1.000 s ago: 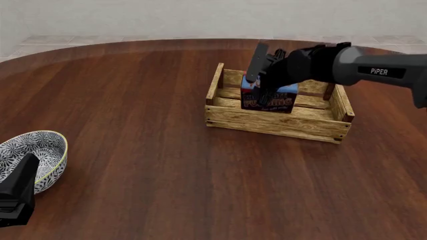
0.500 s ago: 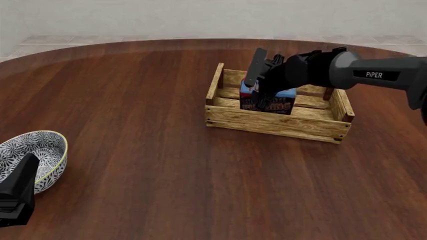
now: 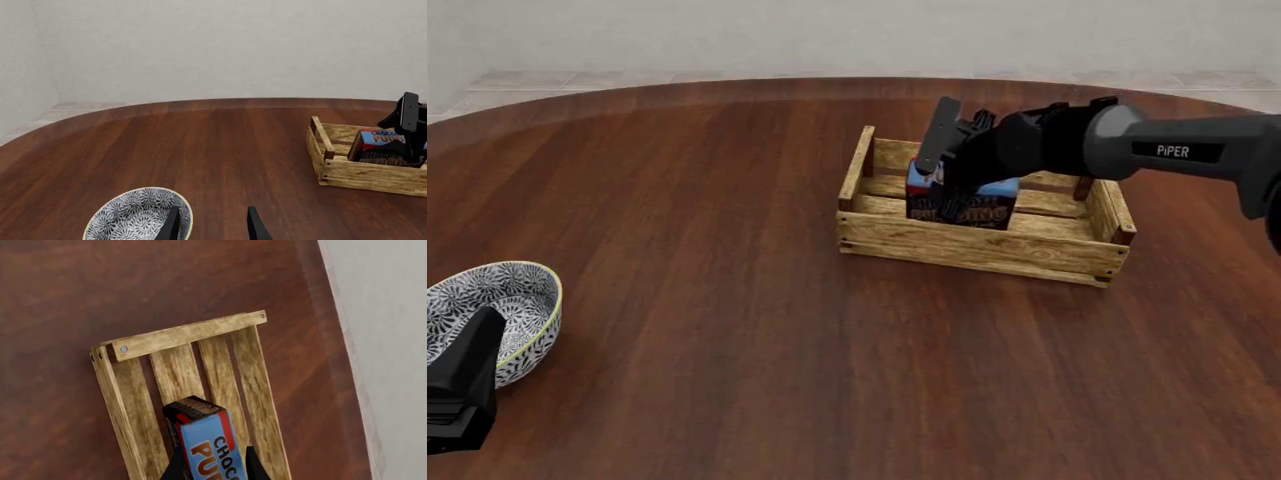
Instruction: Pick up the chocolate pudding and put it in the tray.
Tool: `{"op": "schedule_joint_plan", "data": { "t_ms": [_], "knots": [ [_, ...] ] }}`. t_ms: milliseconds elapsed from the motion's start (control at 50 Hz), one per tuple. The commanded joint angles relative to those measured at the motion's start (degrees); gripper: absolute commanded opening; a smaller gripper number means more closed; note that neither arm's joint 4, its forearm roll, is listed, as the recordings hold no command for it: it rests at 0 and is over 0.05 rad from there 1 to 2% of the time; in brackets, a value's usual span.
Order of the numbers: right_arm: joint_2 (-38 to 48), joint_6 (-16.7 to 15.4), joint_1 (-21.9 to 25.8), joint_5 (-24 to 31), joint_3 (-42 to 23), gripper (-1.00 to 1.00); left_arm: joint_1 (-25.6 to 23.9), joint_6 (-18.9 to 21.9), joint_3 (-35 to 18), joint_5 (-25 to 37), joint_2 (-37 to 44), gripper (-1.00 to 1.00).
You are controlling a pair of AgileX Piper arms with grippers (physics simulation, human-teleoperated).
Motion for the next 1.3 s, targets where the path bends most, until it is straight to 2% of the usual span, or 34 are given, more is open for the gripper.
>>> {"op": "schedule_joint_plan", "data": {
  "t_ms": [20,280,300,400,820,1120,1300],
  "knots": [
    [0.65,1.19,-0.05,-0.29,0.38,-1.00,0.01,0.00,0.00,0.00,-0.01,1.00],
    [1.18,1.54,-0.31,0.11,0.26,-1.00,0.00,0.00,0.00,0.00,0.00,1.00],
    [1.16,1.57,-0.26,0.12,0.25,1.00,0.00,0.01,0.00,0.00,0.00,1.00],
    [1.78,3.38,-0.53,1.34,-1.59,1.00,0.01,0.00,0.00,0.00,0.01,1.00],
    [-0.92,4.28,0.26,2.53,-1.85,1.00,0.01,-0.01,0.00,0.00,0.00,1.00],
    [-8.72,5.52,2.19,5.74,-0.18,1.00,0.00,0.00,0.00,0.00,0.01,1.00],
    [-15.61,4.16,2.81,6.97,3.23,1.00,0.00,0.00,0.00,0.00,-0.01,1.00]
  ]
}}
